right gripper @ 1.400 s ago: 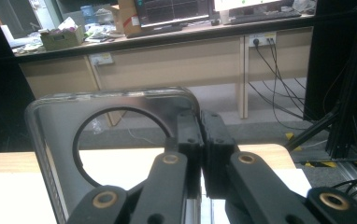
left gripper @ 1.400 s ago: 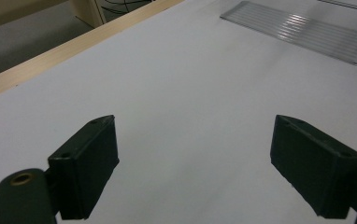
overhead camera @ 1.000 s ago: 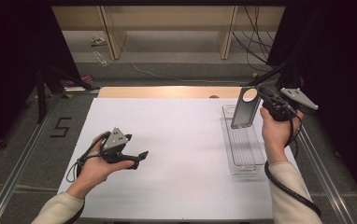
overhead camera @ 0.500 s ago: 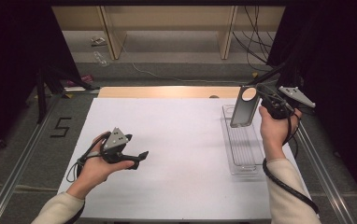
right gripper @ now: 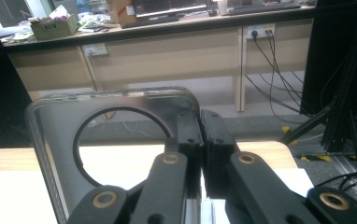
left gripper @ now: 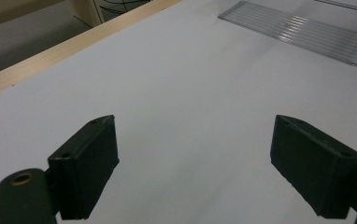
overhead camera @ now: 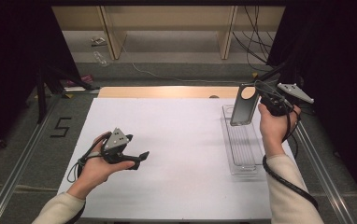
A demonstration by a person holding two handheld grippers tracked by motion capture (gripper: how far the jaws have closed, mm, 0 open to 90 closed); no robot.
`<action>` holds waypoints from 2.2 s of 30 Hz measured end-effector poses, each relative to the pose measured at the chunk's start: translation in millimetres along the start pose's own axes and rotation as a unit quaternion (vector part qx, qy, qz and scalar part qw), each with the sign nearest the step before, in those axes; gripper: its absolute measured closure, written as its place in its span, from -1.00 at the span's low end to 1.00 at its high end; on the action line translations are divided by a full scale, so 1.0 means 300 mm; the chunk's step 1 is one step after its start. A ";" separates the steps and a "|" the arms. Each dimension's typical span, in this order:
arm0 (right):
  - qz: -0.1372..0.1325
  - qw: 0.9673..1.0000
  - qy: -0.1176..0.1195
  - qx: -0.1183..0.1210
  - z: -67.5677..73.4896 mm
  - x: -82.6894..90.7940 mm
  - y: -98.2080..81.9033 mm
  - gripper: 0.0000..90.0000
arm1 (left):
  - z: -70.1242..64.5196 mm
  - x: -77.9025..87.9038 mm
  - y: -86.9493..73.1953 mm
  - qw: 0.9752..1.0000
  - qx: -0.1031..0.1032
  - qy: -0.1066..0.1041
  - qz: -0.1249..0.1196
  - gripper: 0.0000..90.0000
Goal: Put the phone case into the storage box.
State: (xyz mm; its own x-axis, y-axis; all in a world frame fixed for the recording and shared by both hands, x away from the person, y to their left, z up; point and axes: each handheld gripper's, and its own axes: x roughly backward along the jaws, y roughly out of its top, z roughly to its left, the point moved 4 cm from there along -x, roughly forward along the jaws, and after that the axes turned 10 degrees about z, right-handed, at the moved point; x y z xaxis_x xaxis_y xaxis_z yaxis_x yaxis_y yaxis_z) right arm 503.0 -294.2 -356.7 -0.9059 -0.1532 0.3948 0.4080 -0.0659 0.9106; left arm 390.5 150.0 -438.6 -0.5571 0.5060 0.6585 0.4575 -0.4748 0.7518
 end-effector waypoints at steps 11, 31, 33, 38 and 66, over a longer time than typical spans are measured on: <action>0.008 1.000 -0.002 0.000 0.003 -0.027 0.001 0.96 | 0.000 -0.001 0.000 1.000 0.001 -0.001 0.000 -0.67; 0.015 1.000 -0.007 0.001 -0.003 -0.048 0.010 0.95 | -0.001 -0.004 -0.001 1.000 0.000 -0.003 0.001 -0.67; 0.018 1.000 -0.007 0.000 -0.001 -0.053 0.010 0.95 | -0.002 -0.003 0.000 1.000 0.000 -0.003 0.001 -0.67; 0.020 1.000 -0.007 0.001 0.001 -0.061 0.013 0.95 | 0.000 -0.003 0.001 1.000 0.001 -0.002 0.000 -0.67; 0.031 0.999 -0.008 0.002 0.013 -0.096 0.036 0.95 | 0.001 0.001 0.004 1.000 0.000 -0.001 -0.002 -0.67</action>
State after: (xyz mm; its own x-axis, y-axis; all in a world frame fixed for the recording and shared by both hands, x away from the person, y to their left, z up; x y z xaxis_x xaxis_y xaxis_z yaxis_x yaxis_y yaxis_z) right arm 533.3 -286.8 -357.7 -0.8803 -0.1406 0.4531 0.4637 -0.0531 0.8844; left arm 391.1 149.9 -437.6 -0.5573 0.5087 0.6562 0.4553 -0.4736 0.7539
